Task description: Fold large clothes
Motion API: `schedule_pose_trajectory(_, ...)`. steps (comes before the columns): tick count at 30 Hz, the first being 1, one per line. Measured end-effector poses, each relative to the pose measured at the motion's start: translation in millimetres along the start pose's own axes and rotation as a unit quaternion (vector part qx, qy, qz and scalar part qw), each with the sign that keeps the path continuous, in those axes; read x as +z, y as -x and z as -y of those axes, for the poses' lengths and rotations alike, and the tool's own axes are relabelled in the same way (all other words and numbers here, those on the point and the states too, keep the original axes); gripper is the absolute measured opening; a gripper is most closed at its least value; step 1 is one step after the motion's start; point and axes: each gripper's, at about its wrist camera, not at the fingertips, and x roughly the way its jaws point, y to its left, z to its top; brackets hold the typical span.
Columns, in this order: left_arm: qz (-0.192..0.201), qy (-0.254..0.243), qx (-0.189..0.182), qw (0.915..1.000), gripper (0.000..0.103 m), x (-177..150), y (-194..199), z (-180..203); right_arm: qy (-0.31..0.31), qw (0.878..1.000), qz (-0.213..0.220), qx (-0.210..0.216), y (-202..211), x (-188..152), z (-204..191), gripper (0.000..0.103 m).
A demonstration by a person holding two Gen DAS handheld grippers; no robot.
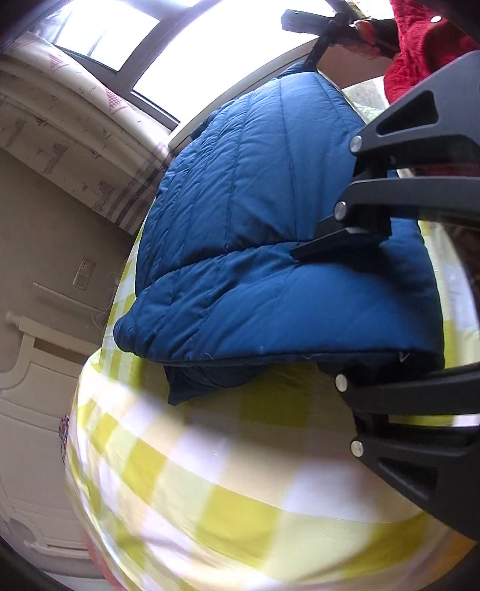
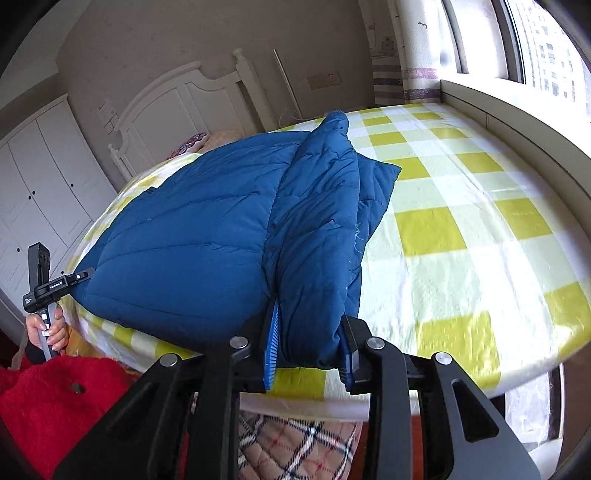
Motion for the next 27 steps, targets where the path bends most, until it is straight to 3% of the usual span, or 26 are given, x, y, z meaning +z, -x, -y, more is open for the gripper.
schedule_pose_trajectory(2,0.008,0.007,0.002,0.9999,0.045,-6,4,0,-0.004,1.0,0.0,0.001,5,-5,1,0.035)
schedule_pose_trajectory(4,0.02,0.001,0.033,0.9993,0.072,-5,4,-1,-0.006,1.0,-0.002,-0.001,4,-3,2,0.039)
schedule_pose_trajectory(7,0.062,0.001,0.092,0.9938,0.08,14,29,-3,-0.006,1.0,-0.022,-0.02,10,11,-1,0.05)
schedule_pose_trajectory(9,0.12,-0.003,0.099,0.9879,0.095,32,60,5,0.004,1.0,0.008,-0.027,28,32,-7,0.068)
schedule_pose_trajectory(10,0.138,-0.01,0.097,0.9856,0.099,43,68,12,0.024,0.998,0.044,-0.031,39,46,-16,0.083)
schedule_pose_trajectory(13,0.153,-0.05,0.108,0.9809,0.1,86,68,54,0.084,0.991,0.095,-0.042,41,83,-48,0.087)
schedule_pose_trajectory(17,0.134,-0.09,0.132,0.978,0.1,130,16,114,0.158,0.982,0.102,-0.015,-11,140,-112,0.084)
schedule_pose_trajectory(19,0.103,-0.123,0.165,0.9732,0.1,149,-29,140,0.187,0.98,0.07,-0.009,-55,162,-142,0.072)
schedule_pose_trajectory(21,0.071,-0.152,0.186,0.9681,0.1,163,-73,153,0.227,0.973,0.041,-0.029,-97,176,-163,0.066)
schedule_pose_trajectory(25,0.015,-0.181,0.219,0.9587,0.1,172,-149,145,0.271,0.959,-0.026,-0.081,-180,182,-172,0.06)
schedule_pose_trajectory(26,-0.001,-0.18,0.22,0.9588,0.1,172,-169,141,0.278,0.953,-0.055,-0.107,-211,176,-162,0.06)
schedule_pose_trajectory(27,-0.038,-0.167,0.217,0.961,0.101,170,-194,129,0.268,0.954,-0.086,-0.106,-231,169,-149,0.06)
